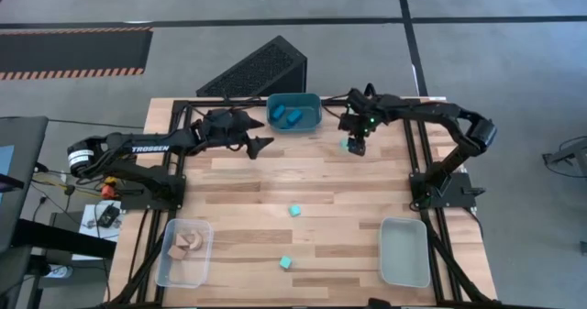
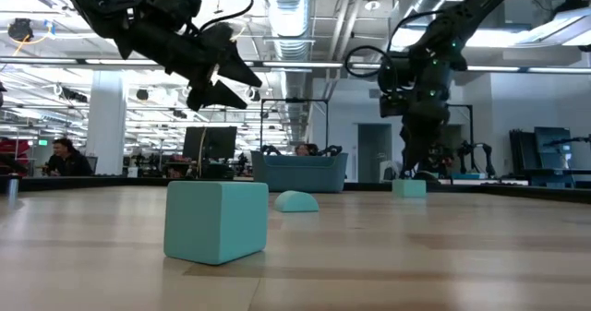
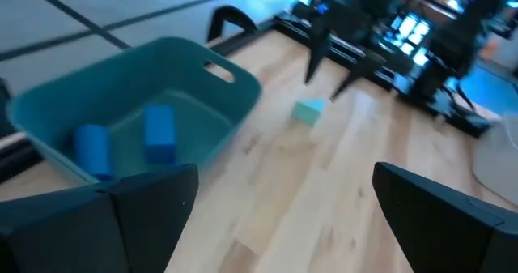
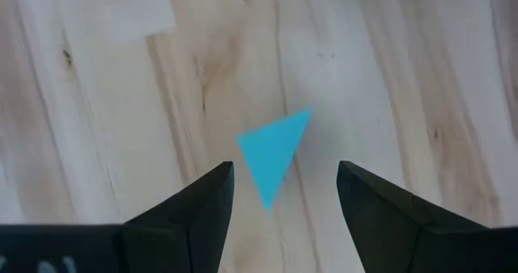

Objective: Sort & place blocks by color
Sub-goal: Put the top right light blue block into the gray bin

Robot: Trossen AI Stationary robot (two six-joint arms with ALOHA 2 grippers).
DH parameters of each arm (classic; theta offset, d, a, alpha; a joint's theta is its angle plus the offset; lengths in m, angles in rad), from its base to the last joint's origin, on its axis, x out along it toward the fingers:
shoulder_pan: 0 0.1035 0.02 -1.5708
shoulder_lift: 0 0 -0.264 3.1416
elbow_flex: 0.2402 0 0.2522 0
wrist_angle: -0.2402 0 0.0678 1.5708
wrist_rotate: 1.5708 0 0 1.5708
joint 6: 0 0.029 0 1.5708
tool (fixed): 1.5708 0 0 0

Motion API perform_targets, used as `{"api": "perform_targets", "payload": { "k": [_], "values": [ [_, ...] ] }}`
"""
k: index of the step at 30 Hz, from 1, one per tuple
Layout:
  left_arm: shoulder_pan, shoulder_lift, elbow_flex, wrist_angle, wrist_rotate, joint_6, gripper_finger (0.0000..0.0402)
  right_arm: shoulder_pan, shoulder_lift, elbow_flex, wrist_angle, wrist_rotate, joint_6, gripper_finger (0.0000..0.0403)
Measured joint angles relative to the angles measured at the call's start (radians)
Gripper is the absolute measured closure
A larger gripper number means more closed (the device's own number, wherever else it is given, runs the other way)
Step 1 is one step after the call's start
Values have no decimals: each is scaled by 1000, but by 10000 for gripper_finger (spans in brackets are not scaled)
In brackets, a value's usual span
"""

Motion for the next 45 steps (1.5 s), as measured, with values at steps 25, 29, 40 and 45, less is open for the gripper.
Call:
{"api": "perform_targets", "payload": {
  "k": [25,29,40,45],
  "values": [
    [-150,0,0,32,-277,-192,45,13,133,-87,224,5,86,190],
    [-141,0,0,24,-277,-386,45,21,140,-87,227,11,125,252],
    [-78,0,0,20,-97,-551,45,164,27,-54,446,-89,512,284],
    [-49,0,1,234,195,-616,45,341,-67,-11,632,-70,501,277]
  ]
}}
